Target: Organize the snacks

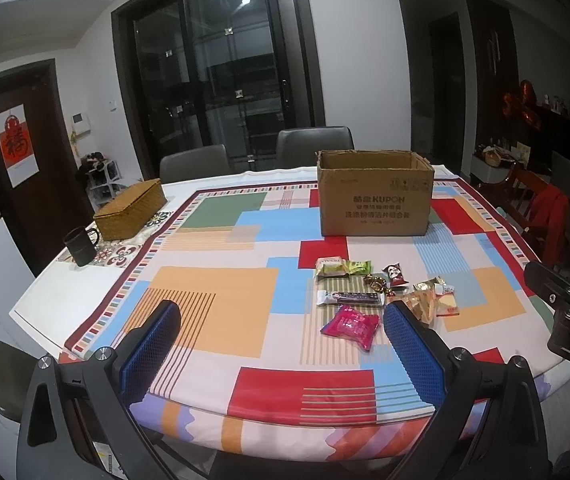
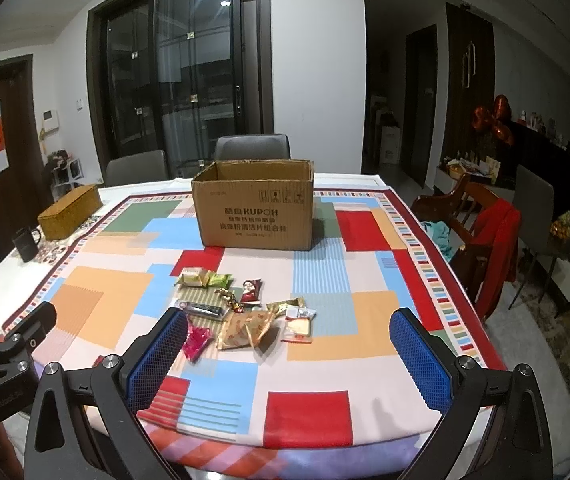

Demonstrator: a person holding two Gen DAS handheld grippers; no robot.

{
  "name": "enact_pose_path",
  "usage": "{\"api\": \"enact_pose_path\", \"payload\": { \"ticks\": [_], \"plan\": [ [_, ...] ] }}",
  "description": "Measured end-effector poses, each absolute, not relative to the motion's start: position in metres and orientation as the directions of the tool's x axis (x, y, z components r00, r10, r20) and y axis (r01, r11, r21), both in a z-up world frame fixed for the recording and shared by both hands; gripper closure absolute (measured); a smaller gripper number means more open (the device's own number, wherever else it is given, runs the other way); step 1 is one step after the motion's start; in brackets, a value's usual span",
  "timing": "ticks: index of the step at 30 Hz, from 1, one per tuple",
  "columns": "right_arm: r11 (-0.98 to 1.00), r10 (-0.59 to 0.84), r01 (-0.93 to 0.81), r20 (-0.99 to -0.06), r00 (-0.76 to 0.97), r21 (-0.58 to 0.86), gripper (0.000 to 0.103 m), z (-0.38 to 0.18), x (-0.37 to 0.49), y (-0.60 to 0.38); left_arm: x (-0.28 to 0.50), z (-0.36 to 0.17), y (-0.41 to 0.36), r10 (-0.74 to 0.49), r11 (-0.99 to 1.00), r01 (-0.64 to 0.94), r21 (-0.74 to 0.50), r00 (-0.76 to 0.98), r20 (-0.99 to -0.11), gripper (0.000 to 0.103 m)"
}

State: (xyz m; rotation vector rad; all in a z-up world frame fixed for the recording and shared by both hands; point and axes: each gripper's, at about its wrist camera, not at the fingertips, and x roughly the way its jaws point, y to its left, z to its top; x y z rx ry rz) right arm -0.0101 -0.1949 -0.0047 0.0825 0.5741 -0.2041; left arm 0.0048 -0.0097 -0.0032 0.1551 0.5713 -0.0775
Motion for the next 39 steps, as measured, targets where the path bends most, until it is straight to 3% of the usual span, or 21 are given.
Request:
{"api": "enact_pose_path", "payload": {
  "ticks": [39],
  "plan": [
    [0.981,-0.153,0.192,-0.652,0.743,-0.011,0.007,-0.061,0.066,-0.21,0.091,-0.065,-0.049,-0.077,0.957,0.238,0.168,0.763,-0.642,0.0]
  ]
}}
